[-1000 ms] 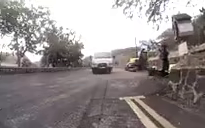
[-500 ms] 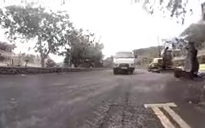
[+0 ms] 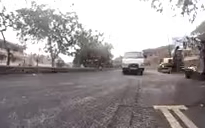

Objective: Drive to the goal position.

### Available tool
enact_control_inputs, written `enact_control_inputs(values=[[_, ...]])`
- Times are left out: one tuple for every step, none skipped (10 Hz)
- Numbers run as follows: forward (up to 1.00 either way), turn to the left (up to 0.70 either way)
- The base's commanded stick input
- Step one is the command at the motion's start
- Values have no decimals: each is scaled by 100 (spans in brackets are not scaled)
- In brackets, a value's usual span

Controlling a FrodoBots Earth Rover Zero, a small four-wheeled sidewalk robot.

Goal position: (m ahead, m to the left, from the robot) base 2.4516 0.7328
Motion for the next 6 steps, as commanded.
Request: enact_control_inputs(values=[[54, 0], [69, 0], [70, 0], [70, 0], [70, 0], [70, 0]])
